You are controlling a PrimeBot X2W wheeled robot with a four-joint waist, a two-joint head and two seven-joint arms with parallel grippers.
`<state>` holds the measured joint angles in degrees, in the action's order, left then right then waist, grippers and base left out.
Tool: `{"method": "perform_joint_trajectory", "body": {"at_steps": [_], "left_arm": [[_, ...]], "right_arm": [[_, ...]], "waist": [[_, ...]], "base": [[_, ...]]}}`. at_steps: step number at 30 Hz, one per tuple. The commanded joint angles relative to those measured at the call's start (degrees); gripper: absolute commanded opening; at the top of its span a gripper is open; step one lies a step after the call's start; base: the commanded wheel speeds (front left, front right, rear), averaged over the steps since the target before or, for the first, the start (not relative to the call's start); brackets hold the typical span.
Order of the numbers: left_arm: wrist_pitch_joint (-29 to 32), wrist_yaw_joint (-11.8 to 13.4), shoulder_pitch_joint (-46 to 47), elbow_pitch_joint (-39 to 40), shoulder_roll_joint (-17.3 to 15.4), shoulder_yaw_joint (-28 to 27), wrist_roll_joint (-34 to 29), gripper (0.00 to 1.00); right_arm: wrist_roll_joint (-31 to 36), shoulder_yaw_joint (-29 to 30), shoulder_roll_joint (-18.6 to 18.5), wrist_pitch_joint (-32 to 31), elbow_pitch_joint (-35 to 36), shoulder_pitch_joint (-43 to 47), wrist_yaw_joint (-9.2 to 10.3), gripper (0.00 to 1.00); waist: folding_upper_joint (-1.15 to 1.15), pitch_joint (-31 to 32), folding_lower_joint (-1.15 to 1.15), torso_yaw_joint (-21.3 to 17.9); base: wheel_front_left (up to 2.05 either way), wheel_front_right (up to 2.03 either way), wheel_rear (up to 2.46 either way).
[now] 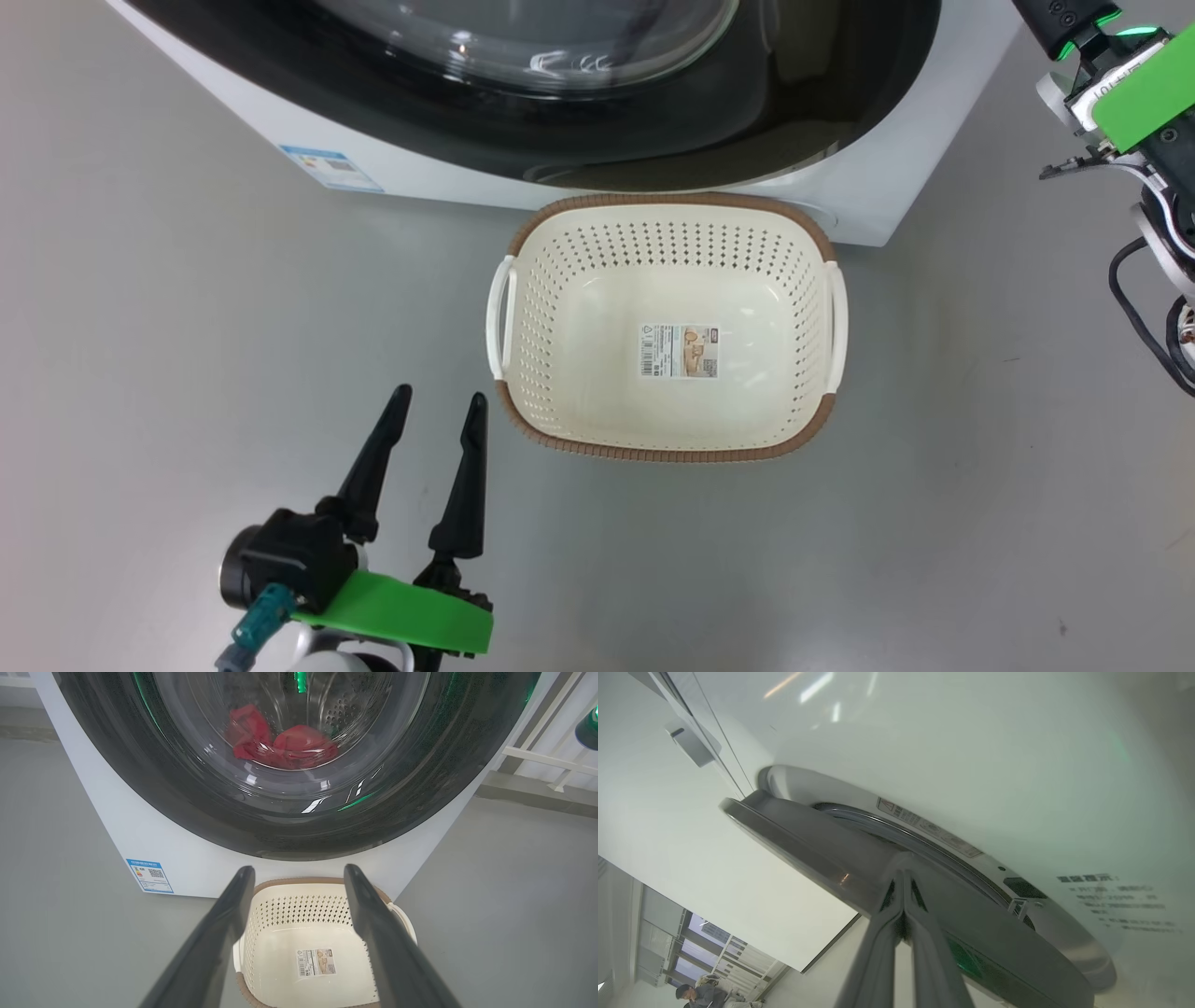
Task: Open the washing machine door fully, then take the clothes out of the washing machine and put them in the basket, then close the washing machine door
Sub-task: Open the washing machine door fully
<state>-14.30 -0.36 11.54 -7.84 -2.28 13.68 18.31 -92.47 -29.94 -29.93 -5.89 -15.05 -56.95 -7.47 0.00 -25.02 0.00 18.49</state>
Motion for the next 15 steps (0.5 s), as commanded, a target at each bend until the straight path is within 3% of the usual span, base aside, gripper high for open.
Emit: {"method": "perform_joint_trajectory", "body": {"at_steps": [1, 15], "left_arm": [[-0.7, 0.5, 1.3, 1.1, -0.6, -1.5, 0.3, 1.0], [-0.7, 0.6, 2.4, 1.0, -0.6, -0.3, 1.3, 1.0]], "right_arm": [[-0.8, 0.5, 0.2, -1.0, 0.8, -0.6, -0.02, 0.0], [-2.4, 2.4, 1.3, -9.0, -2.4, -3.7, -0.02, 0.0]], "waist": [[0.0, -0.8, 0.0, 0.6], [0.0, -2.9, 0.0, 1.6]], "base": [[0.0, 0.0, 0.0], [0.0, 0.0, 0.0]]}}
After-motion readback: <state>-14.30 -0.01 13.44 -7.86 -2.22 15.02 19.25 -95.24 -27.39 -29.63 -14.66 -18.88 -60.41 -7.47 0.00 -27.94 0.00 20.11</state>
